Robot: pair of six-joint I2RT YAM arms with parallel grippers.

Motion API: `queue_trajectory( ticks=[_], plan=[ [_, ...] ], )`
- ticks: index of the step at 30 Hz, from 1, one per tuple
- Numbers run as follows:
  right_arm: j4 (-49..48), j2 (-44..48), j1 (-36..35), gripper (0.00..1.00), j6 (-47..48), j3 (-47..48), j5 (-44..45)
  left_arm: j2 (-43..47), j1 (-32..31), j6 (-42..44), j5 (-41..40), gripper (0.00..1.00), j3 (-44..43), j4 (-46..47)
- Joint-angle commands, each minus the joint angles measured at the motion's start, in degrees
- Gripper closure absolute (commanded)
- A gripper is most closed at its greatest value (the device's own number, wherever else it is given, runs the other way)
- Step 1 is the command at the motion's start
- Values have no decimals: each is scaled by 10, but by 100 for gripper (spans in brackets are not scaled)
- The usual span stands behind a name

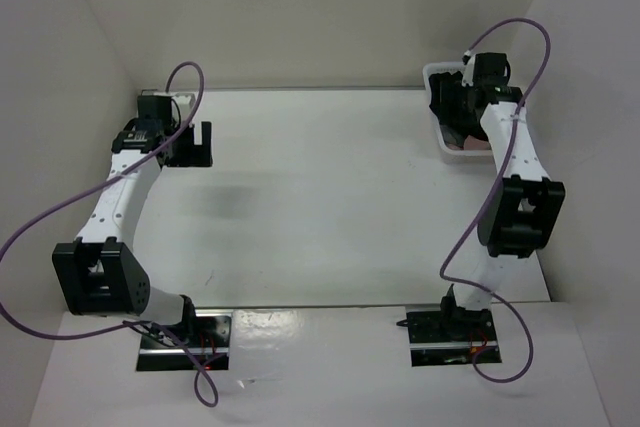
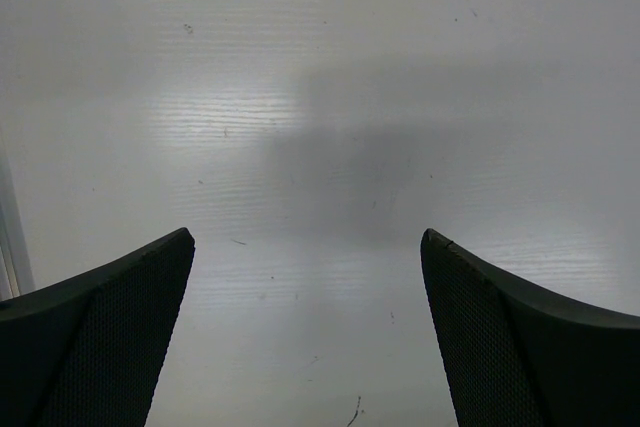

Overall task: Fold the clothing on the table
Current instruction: Grab the skirt from the pile

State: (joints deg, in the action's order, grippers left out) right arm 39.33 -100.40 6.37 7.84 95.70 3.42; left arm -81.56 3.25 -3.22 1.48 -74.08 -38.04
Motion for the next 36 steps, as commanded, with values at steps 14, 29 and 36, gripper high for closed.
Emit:
queue_trajectory(
  ticks=[14, 29, 36],
  plan=[
    [62, -225, 16, 2, -63, 283, -17, -60, 4, 18, 58, 0, -5, 56],
    [190, -351, 16, 10, -63, 521, -66, -42, 4, 13, 58, 0, 0, 61],
    [267, -403, 5, 23, -57, 626, -71, -31, 4, 13, 58, 0, 12, 67]
  ],
)
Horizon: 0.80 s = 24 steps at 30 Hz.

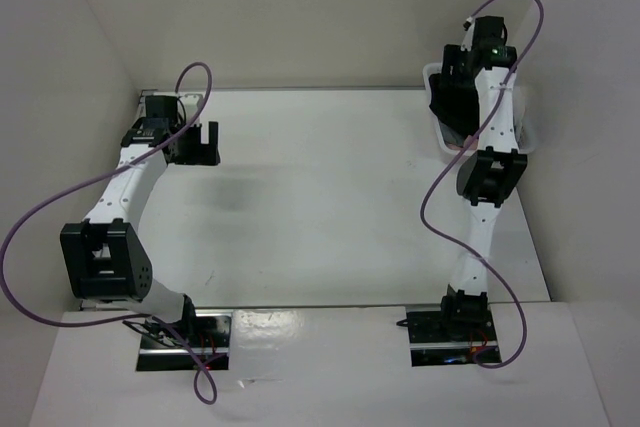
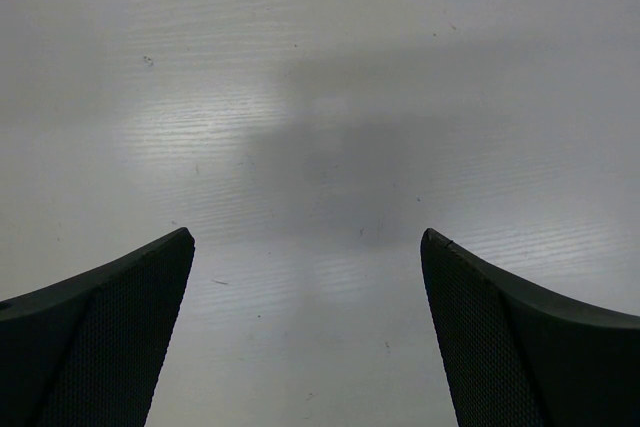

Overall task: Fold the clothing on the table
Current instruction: Grab the skirt from the pile

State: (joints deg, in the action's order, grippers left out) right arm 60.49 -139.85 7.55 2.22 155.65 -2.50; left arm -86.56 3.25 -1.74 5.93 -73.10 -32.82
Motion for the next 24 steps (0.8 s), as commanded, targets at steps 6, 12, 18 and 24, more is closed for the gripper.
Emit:
queue_trajectory(
  ticks=[6, 12, 18, 24],
  plan=[
    [78, -9, -32, 28, 23, 6, 16, 19, -2, -2, 19, 0, 2, 14],
    [89, -3, -49, 28, 29, -10, 22, 14, -7, -2, 19, 0, 2, 14],
    [89, -9, -55, 28, 29, -21, 58, 9, -7, -2, 19, 0, 2, 9],
    [83, -20, -49, 35, 29, -21, 79, 9, -7, -2, 19, 0, 2, 9]
  ],
)
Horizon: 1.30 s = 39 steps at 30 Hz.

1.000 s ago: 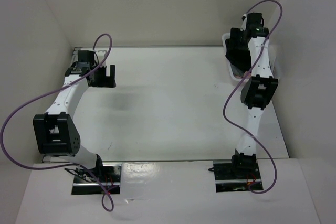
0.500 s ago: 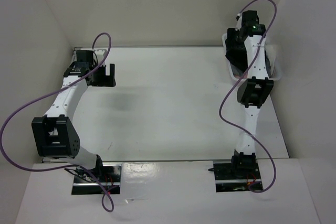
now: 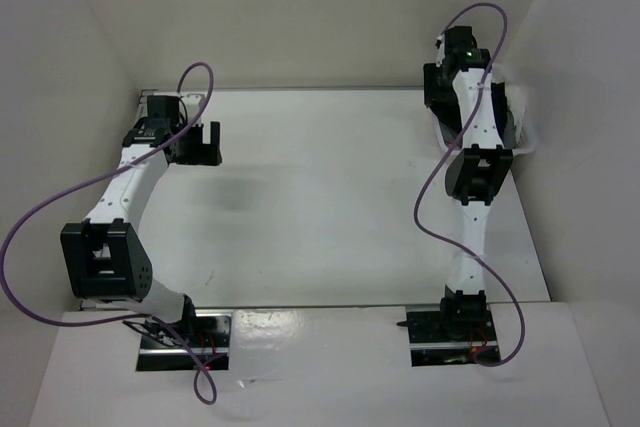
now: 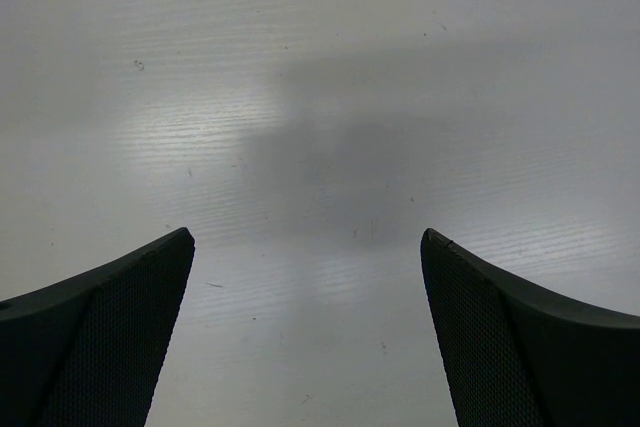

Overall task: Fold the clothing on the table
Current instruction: Grab the skirt from the pile

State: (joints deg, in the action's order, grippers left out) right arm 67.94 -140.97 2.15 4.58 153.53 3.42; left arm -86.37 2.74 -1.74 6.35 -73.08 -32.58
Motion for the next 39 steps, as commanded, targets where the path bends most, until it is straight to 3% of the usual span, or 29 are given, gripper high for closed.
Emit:
queue_trajectory(
  ticks=[1, 10, 18, 27, 32, 39],
  plan=[
    [9, -9, 5, 37, 5, 0, 28, 7, -2, -2, 15, 0, 2, 7],
    [3, -14, 21, 43, 0, 19, 41, 7, -2, -2, 20, 0, 2, 7],
    [-3, -25, 32, 55, -5, 41, 41, 2, -2, -2, 25, 0, 2, 7],
    [-8, -25, 44, 55, -16, 80, 10, -4, -2, 3, 31, 0, 2, 7],
    [-14, -30, 44, 74, -16, 91, -2, -4, -2, 3, 31, 0, 2, 7],
    [-9, -48, 44, 77, -10, 96, -37, -4, -2, 3, 31, 0, 7, 7]
  ],
)
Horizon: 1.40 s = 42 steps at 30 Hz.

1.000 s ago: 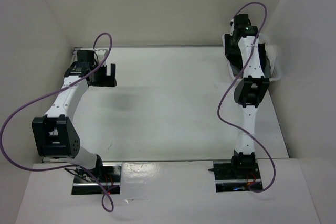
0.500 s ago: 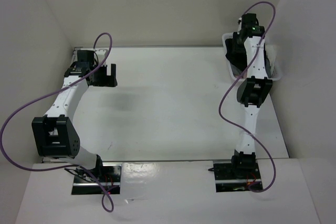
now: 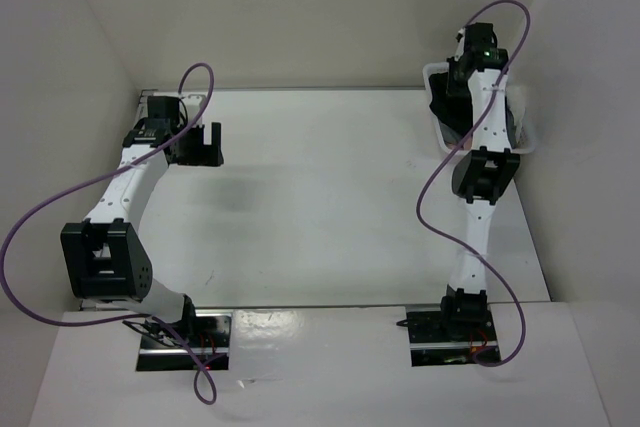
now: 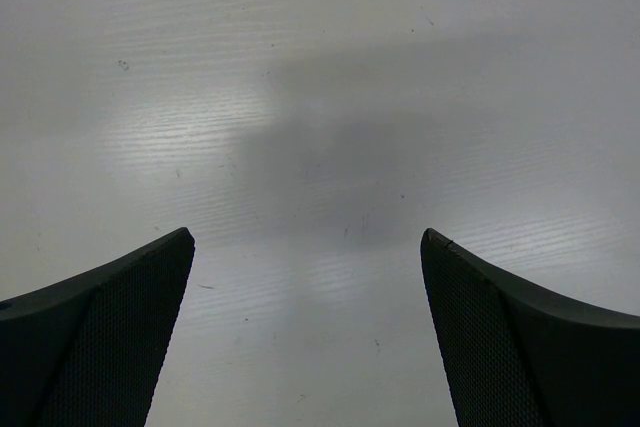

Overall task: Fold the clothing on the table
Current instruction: Grab the skirt from the pile, then move the skirt to the center of the board

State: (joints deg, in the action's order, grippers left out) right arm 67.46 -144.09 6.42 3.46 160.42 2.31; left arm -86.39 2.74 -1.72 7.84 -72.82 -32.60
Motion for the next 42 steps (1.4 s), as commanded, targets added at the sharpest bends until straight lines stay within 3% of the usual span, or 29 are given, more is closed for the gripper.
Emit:
queue_trajectory(
  ticks=[1, 4, 7, 8, 15, 27, 33, 36, 40, 42],
  plan=[
    [-4, -16, 1, 77, 1, 27, -34, -4, -2, 3, 16, 0, 5, 7],
    [-4, -22, 1, 83, 7, 32, -41, -4, -2, 3, 16, 0, 5, 7],
    [-4, -22, 1, 99, 12, 32, -46, -4, -2, 3, 16, 0, 5, 7],
    [-4, -22, -4, 100, 12, 32, -46, -4, -2, 3, 16, 0, 5, 7],
    [3, 45, -16, 100, 17, 18, -80, -4, -2, 3, 16, 0, 0, -4],
    [-70, 408, -136, 100, 10, -84, -74, 153, -2, 26, -19, 0, 2, -22],
    [-110, 551, -142, 100, 11, -158, -192, 258, -2, 37, -58, 0, 49, -11],
    [-125, 603, -142, 100, 27, -202, -261, 297, -2, 37, -63, 0, 54, -11],
    [-138, 626, -142, 100, 45, -248, -195, 339, -2, 32, -63, 0, 70, -11],
    [-115, 632, -142, 100, 72, -280, -235, 353, -2, 32, -69, 0, 75, -22]
  ],
)
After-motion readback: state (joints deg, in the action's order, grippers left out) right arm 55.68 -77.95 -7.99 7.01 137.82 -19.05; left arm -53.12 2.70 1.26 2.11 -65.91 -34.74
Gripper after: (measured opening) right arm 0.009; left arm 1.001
